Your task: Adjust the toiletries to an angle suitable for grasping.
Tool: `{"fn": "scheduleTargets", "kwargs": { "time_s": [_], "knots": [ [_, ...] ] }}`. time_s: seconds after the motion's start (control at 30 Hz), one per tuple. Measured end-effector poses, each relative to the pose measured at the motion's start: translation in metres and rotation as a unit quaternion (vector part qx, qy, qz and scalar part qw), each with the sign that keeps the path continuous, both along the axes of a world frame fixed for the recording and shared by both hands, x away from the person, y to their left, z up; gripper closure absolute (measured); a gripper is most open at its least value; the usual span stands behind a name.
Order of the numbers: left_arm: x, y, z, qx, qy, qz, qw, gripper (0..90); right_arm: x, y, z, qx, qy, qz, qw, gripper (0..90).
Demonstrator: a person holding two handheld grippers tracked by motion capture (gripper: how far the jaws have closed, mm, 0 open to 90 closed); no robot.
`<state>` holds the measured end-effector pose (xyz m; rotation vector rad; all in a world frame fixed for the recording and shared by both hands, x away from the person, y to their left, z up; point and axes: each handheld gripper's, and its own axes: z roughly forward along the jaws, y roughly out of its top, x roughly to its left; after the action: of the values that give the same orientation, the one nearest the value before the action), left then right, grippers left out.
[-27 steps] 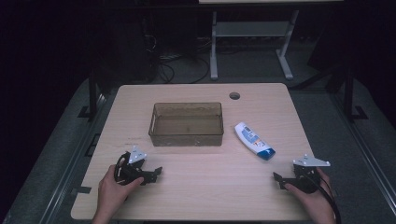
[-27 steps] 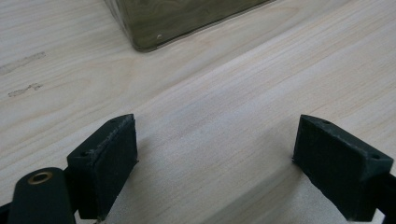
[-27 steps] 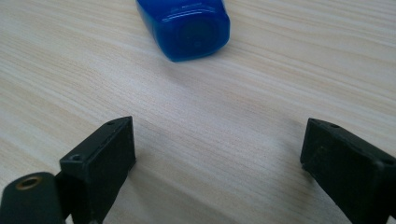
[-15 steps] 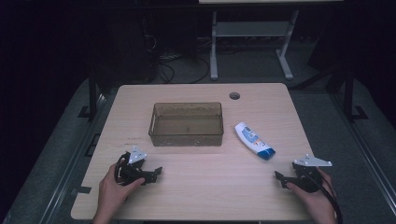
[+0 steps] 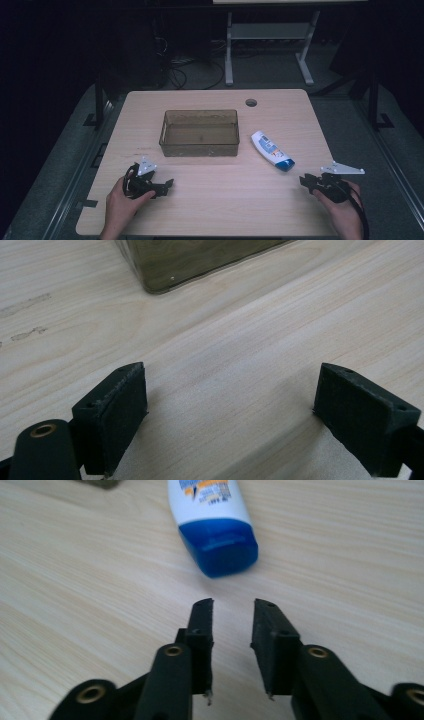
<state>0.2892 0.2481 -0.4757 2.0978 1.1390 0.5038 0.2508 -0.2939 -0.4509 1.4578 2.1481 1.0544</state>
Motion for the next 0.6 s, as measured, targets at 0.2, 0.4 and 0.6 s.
{"fn": "scheduleTargets", "kwargs": {
  "time_s": [0.2,0.4,0.6],
  "knots": [
    [-0.001,0.0,0.0,0.0,0.0,0.001,1.0,12.5,0.005,0.002,0.008,0.021,0.003,0.012,0.9997,85.7],
    [-0.001,0.001,0.0,0.002,0.0,0.0,1.0,12.5,0.011,0.006,0.012,0.024,0.006,0.029,0.9993,89.7],
    [-0.001,0.001,0.0,0.002,0.0,0.0,1.0,12.5,0.018,0.014,0.015,0.027,0.007,0.044,0.9987,89.9]
  ]
}}
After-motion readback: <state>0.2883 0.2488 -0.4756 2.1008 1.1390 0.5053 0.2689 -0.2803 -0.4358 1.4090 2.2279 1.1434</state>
